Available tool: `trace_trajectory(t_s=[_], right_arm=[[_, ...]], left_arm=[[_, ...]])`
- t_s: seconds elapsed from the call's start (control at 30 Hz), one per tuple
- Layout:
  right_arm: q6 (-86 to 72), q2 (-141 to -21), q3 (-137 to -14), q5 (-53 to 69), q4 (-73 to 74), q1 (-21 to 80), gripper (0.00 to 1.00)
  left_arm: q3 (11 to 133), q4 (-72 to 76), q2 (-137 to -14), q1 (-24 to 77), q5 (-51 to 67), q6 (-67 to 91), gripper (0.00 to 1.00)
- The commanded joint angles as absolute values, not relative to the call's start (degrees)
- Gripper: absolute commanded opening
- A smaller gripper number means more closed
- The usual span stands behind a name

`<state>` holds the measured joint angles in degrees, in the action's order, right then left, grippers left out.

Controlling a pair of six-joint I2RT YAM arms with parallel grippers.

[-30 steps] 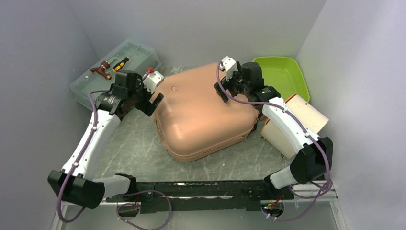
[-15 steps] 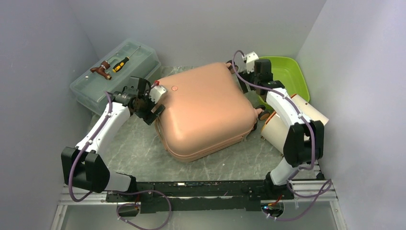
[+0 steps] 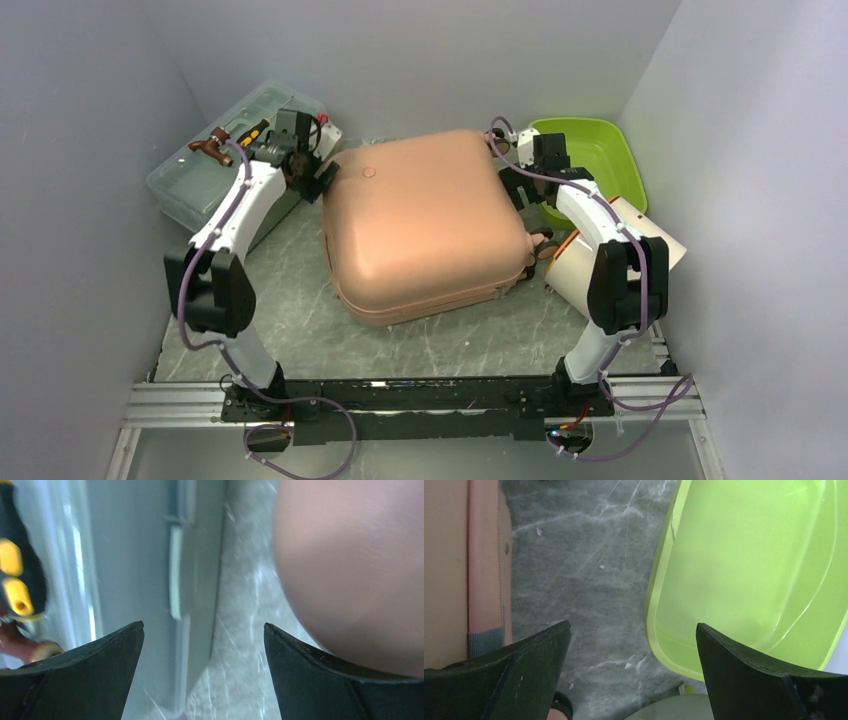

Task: Open, take out, and arrange the luggage
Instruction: Adjust the luggage at the center of the board.

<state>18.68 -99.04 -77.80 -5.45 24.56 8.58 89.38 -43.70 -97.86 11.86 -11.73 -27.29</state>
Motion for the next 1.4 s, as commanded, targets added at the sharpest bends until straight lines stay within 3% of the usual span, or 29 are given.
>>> trace_trajectory(t_s=[0.0,0.2,0.37,0.67,0.83,0.97,1.2,1.37], right_arm=[[20.2,-99.0,-77.4,5.2,31.9,13.5,1.0],[20.2,-98.8,-77.3,2.9,32.2,13.4,1.0],[21.4,-97.3,-76.5,5.8,33.3,13.3,1.0],[23.6,-94.7,-75.1,21.0,39.4,17.2,1.0],[21.2,-89.5,-75.4,12.8,38.2,19.6,1.0],[22.0,-80.8,-72.2,14.2,37.6,18.4,1.0],[26.8,-74.8,-69.5,15.8,43.8,18.5,1.0],[38.2,-64.2,-67.2,27.6,51.5,18.5,1.0]], left_arm=[[94.1,-32.1,-114.5,17.3,0.5,-18.8,0.96],[102.3,-34.0,-120.3,17.8,4.1,-15.8,0.96],[102.8,-34.8,-115.0,17.6,3.7,-14.8,0.99],[94.9,-42.7,-89.9,17.4,9.3,-17.8,1.0],[85.1,-49.2,-77.3,17.4,20.4,-24.6,0.99],[74.5,-51.4,-68.2,17.4,29.1,-29.7,0.99],[66.2,-55.8,-61.6,17.5,37.4,-37.2,1.0],[63.9,-56.0,-61.5,17.5,35.4,-39.5,1.0]])
